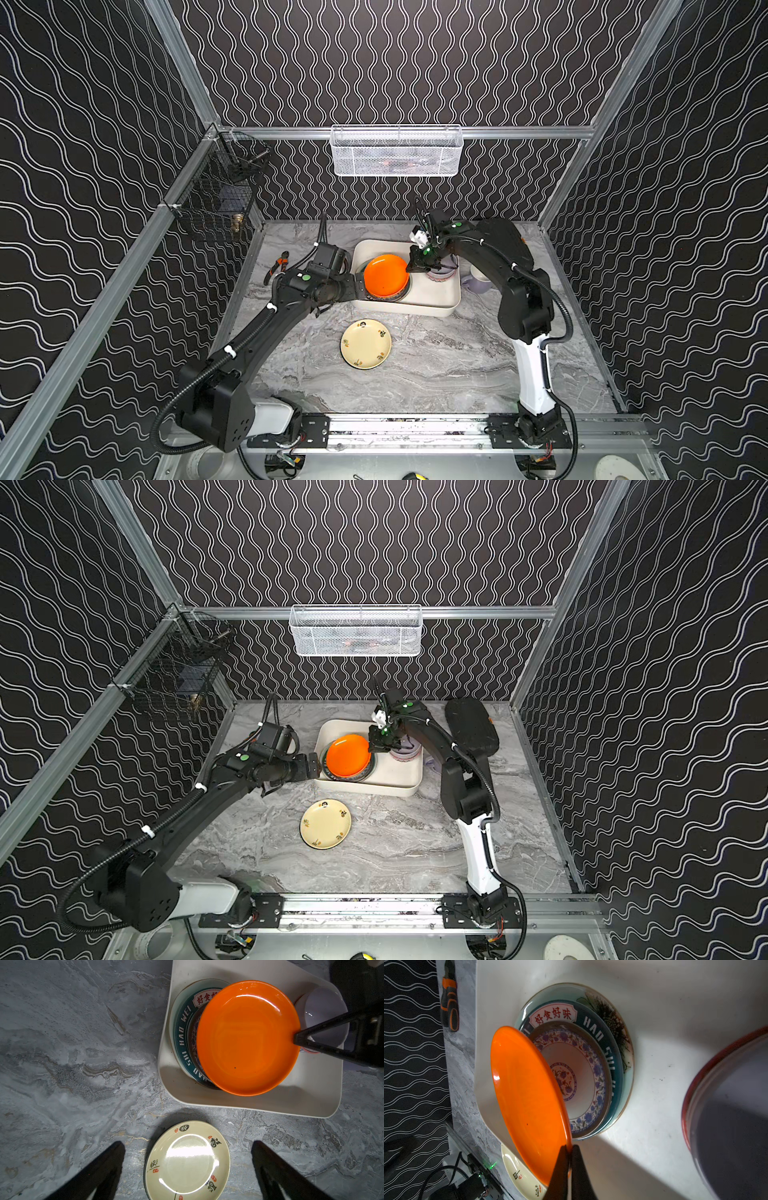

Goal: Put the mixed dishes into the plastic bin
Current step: 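Tilt the orange plate up and carry it into the bin with the right gripper, then lower the orange plate flat in the bin and open the right gripper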

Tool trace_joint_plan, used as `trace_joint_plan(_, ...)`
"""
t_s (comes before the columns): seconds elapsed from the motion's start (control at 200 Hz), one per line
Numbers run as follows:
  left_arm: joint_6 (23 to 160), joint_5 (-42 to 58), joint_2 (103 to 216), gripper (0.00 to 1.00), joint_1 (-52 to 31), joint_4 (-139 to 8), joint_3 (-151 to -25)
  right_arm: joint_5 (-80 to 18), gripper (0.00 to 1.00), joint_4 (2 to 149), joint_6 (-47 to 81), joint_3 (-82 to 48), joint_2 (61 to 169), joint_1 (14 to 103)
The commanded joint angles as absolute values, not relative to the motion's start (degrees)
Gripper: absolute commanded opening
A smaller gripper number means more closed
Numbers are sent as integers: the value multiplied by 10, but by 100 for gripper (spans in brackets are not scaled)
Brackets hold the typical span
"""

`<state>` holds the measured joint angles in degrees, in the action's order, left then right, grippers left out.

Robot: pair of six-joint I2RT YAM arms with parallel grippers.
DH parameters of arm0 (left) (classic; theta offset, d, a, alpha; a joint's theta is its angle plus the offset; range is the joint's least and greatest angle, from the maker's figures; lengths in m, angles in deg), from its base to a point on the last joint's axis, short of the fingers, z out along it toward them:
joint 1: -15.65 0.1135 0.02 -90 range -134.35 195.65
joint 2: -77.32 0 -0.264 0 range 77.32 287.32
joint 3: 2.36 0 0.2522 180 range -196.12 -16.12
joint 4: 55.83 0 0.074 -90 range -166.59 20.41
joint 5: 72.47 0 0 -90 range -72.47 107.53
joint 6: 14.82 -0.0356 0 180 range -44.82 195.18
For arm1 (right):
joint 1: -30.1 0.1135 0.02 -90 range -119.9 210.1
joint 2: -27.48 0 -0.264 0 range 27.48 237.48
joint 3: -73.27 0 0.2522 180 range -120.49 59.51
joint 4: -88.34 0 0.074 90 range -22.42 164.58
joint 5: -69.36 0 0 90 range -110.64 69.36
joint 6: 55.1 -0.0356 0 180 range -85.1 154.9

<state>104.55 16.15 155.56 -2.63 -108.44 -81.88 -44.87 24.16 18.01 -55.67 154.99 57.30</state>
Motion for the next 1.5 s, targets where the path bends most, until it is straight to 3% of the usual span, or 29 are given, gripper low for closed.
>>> trace_joint_plan(0.0,1025,154,1571,99,-25,-1076,-828,-452,0,235,190,-568,1568,572)
trace_joint_plan(0.46,1019,137,1627,99,-17,-1066,-850,-460,0,229,192,-594,1619,563)
trace_joint_plan(0.576,1019,131,1638,99,-17,-1061,-854,-460,8,227,192,-598,1620,563)
trace_joint_plan(0.686,1018,127,1646,99,-16,-1060,-859,-453,21,226,192,-598,1615,562)
trace_joint_plan(0.831,1017,122,1651,99,-16,-1055,-859,-449,28,228,194,-593,1612,562)
trace_joint_plan(1.081,1018,122,1641,99,-15,-1053,-848,-457,27,230,189,-585,1606,564)
trace_joint_plan(1.496,1025,137,1583,99,-11,-1064,-807,-446,16,251,182,-541,1606,574)
